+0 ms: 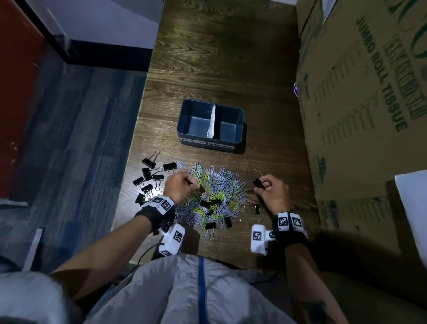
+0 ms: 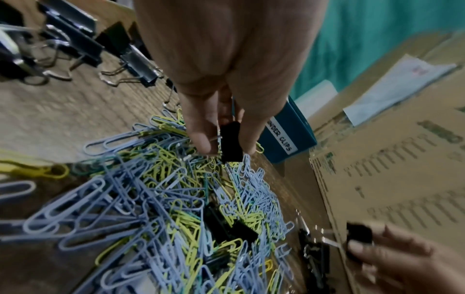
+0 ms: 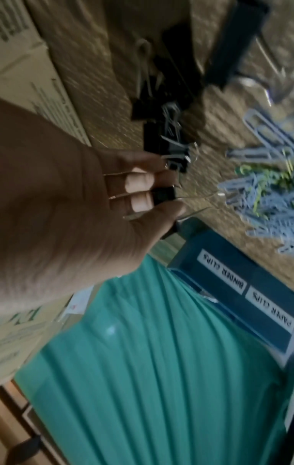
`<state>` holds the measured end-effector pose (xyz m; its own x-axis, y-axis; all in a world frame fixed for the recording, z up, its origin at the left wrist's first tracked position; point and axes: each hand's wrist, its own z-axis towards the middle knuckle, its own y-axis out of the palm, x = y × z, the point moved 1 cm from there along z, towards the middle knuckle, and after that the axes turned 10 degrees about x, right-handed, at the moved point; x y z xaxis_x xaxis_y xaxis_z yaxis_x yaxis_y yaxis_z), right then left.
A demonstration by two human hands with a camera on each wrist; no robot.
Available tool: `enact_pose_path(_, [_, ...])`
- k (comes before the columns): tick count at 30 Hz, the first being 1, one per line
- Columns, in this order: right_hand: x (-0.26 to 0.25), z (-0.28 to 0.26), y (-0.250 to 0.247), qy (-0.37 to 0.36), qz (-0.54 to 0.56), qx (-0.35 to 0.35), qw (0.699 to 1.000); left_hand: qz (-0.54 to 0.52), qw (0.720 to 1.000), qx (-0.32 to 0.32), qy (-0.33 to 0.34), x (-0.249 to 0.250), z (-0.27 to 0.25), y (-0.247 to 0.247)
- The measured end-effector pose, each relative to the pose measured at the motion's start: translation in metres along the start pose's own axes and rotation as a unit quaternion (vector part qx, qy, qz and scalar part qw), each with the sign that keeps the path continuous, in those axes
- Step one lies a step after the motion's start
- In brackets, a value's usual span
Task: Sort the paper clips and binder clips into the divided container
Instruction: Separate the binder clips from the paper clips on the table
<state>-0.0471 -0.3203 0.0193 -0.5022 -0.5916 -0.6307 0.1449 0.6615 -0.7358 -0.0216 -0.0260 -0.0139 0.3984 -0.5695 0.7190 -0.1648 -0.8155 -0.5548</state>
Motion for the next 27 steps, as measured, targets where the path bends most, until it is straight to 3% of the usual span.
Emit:
enact_pose_path(5, [0.027, 0.015, -0.012, 0.095, 0.033, 0.105, 0.989, -0.043, 0.998, 0.036, -0.04, -0.011, 0.001, -0.009])
enact_pose_path(9, [0.047, 0.025, -0.011, 0.185, 0.106, 0.109, 0.971, -0.083, 0.996, 0.016, -0.028, -0.015, -0.003, -0.013])
enact_pose_path(12, [0.056, 0.024, -0.008, 0.197, 0.109, 0.105, 0.969, -0.1, 0.995, -0.019, -0.026, -0.015, -0.006, -0.016])
enact_pose_path(15, [0.055, 0.018, -0.006, 0.169, 0.054, 0.11, 0.978, -0.06, 0.998, -0.027, 0.009, -0.024, -0.003, -0.025])
enact_pose_path(19, [0.05, 0.005, -0.005, 0.109, -0.036, 0.126, 0.985, 0.022, 0.998, 0.025, 0.062, -0.044, 0.01, -0.06])
enact_pose_path(23, [0.046, -0.015, 0.003, -0.026, -0.058, 0.156, 0.986, 0.147, 0.986, 0.051, 0.051, -0.063, 0.02, -0.096])
enact_pose_path(25, [0.045, -0.025, 0.014, -0.086, -0.066, 0.085, 0.991, 0.211, 0.975, 0.041, 0.051, -0.068, 0.02, -0.105])
enact_pose_path(27, [0.047, -0.036, 0.028, -0.096, -0.083, -0.054, 0.99, 0.242, 0.967, 0.035, 0.066, -0.073, 0.019, -0.109])
